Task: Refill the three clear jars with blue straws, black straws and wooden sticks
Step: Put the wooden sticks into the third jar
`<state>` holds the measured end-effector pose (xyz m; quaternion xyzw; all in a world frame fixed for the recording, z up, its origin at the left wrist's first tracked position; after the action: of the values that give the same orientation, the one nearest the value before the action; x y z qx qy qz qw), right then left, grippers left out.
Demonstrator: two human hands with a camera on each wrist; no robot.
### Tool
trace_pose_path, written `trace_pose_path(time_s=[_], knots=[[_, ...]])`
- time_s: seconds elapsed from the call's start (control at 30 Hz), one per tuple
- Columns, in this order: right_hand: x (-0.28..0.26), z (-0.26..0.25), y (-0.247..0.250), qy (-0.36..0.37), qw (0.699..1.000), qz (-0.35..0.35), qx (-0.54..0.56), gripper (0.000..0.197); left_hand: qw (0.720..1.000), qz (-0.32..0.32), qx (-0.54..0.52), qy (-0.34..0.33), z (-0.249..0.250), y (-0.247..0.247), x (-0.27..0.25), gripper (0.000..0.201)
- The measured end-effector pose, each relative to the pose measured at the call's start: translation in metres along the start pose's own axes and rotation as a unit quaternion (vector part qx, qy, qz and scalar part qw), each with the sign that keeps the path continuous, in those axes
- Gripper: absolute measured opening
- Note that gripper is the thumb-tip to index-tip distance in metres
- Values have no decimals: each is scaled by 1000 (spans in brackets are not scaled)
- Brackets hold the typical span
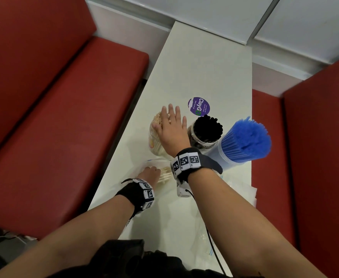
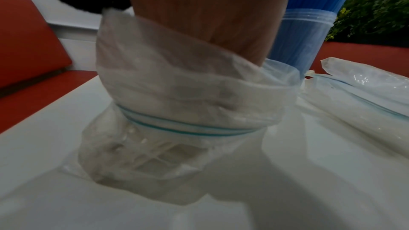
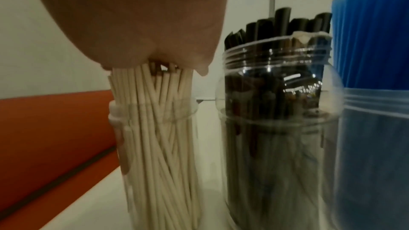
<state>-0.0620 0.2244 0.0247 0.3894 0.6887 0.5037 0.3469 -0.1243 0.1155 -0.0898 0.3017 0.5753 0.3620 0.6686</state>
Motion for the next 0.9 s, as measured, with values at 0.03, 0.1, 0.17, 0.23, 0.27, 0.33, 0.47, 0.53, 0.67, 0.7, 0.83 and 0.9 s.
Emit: trace_pose_path(time_s=[0.03, 0.1, 0.17, 0.23, 0.27, 0.33, 0.47, 0.53, 0.67, 0.7, 0.83, 0.9], knots=[[0, 0, 1, 0, 1000, -3, 3, 68, 1000, 0, -3, -1, -1, -1, 1, 40], [3, -2, 8, 18, 998, 47, 28, 66, 1000, 3, -12, 9, -2, -2, 5, 39], [9, -8, 19, 43, 984, 154, 77, 64, 999, -2, -41, 24, -1, -1, 8, 40], [15, -15, 23, 57, 970, 220, 87, 65, 996, -11, -77, 36, -2, 3, 10, 38], [17, -17, 22, 57, 972, 218, 63, 66, 995, -14, -88, 41, -3, 5, 11, 35], [16, -16, 11, 46, 988, 146, -6, 70, 995, -16, -92, 42, -6, 8, 13, 31], [10, -5, -10, 50, 996, 10, -79, 76, 996, 5, -76, 52, -7, 3, 12, 40], [9, -7, -4, 44, 998, 33, -40, 72, 996, 34, -75, 37, -8, 2, 13, 40], [4, -8, 1, 43, 999, 13, -26, 69, 994, 49, -93, 5, -5, 3, 10, 34], [0, -7, 2, 45, 999, 4, -19, 66, 994, 53, -98, -5, -5, 2, 9, 32], [-23, -4, 15, 81, 965, 194, 157, 37, 993, 52, -107, -26, -4, 3, 4, 30], [-37, -3, 16, 67, 951, 167, 252, 25, 993, 39, -106, -23, -4, 6, 2, 31]])
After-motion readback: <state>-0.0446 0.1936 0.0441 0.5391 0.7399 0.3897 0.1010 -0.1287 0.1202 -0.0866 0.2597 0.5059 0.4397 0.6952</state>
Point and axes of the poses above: each hand's wrist, its own x-axis towards the middle knuckle, its own y-axis out of the back of the hand, z = x × y, the point moved 1 cm from there along x, towards the middle knuckle, and after that the axes turned 4 degrees about z, right-handed, at the moved point
